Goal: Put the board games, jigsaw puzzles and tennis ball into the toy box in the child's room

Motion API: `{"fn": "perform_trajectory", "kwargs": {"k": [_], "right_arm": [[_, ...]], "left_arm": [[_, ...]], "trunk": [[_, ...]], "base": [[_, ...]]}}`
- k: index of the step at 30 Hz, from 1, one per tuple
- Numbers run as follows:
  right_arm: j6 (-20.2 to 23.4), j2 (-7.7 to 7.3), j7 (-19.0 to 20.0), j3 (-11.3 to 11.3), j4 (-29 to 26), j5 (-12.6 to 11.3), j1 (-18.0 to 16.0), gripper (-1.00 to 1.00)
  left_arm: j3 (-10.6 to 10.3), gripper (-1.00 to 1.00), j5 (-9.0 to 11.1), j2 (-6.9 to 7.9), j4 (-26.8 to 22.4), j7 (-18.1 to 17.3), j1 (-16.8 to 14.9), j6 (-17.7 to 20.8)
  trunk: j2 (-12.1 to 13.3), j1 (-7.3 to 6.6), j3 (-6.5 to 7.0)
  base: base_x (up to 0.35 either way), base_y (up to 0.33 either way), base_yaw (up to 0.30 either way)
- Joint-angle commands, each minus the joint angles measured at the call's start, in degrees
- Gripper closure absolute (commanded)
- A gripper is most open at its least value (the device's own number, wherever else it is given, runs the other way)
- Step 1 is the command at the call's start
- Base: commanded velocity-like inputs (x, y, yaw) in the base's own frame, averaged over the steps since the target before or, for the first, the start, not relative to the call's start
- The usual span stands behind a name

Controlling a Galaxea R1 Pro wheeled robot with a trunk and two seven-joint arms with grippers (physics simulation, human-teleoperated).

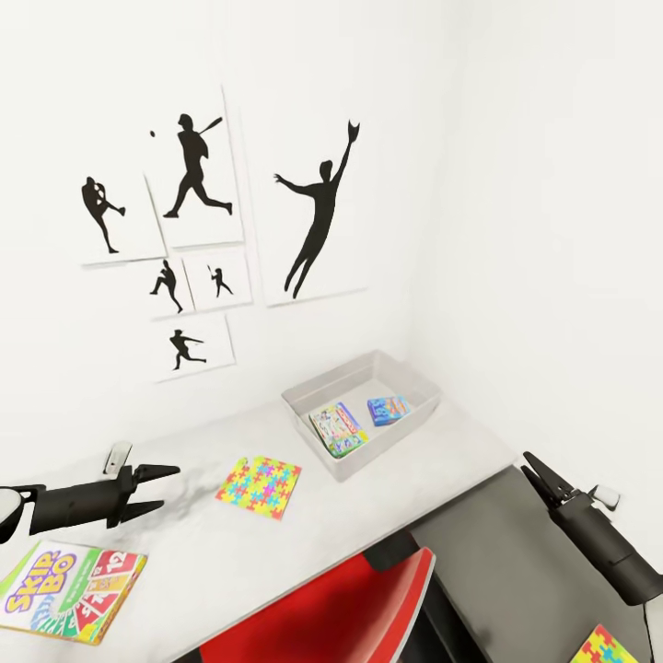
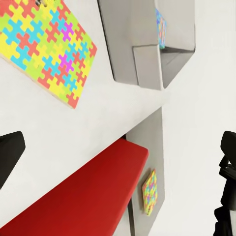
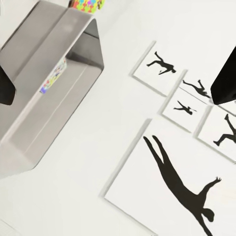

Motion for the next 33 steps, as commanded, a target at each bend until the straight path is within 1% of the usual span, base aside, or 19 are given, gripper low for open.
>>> {"fn": "perform_trajectory", "kwargs": {"k": [1,24,33], "right_arm": [[0.3,-0.01,0.1,-0.1,0.0,-0.2,-0.1,-1.0],[0.3,-0.03,0.0,0.0,0.2,-0.1,-0.1,-1.0],[0.3,-0.04,-0.1,0.1,0.2,0.0,-0.1,-1.0]], "left_arm": [[-0.1,-1.0,-0.4,0.05,0.0,-0.6,-0.1,0.0],[0.0,-1.0,-0.4,0.04,0.1,-0.3,0.0,0.0],[-0.1,-1.0,-0.4,0.01,0.1,-0.2,-0.1,-0.1]], "trunk": [[-0.1,0.04,-0.03],[-0.1,0.04,2.15],[-0.1,0.04,2.36]], "base": [[0.0,0.0,0.0],[0.0,0.0,0.003],[0.0,0.0,0.012]]}}
